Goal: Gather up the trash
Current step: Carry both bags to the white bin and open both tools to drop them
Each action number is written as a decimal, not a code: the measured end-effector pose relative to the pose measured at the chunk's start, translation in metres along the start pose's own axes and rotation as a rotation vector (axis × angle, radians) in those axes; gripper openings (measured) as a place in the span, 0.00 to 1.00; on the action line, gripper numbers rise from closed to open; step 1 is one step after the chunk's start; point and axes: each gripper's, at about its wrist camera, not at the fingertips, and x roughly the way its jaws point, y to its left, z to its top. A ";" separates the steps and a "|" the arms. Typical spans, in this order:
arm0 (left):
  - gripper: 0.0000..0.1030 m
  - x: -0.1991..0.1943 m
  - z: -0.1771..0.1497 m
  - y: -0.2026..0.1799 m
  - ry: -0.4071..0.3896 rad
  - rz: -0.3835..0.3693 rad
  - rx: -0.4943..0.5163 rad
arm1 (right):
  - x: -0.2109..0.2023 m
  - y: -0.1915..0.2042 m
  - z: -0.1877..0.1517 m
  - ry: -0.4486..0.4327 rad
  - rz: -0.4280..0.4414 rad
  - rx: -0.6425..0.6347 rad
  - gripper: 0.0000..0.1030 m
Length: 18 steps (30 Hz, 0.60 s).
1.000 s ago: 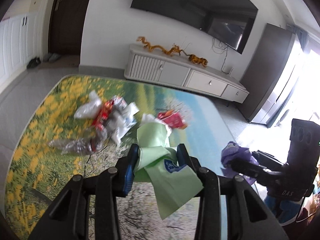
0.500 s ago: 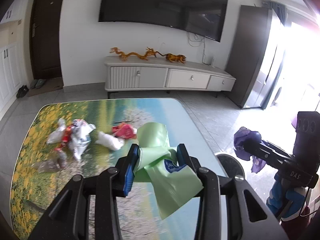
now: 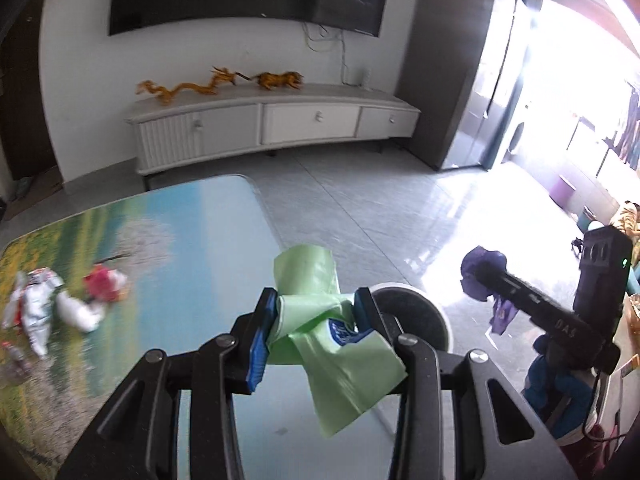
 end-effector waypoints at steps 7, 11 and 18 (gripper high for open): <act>0.39 0.085 0.022 -0.069 0.086 -0.093 0.051 | 0.014 -0.077 -0.010 0.061 -0.175 0.123 0.48; 0.41 0.128 0.022 -0.099 0.147 -0.147 0.053 | 0.030 -0.109 -0.021 0.113 -0.241 0.174 0.49; 0.60 0.174 0.026 -0.118 0.203 -0.232 -0.001 | 0.037 -0.142 -0.042 0.159 -0.331 0.240 0.55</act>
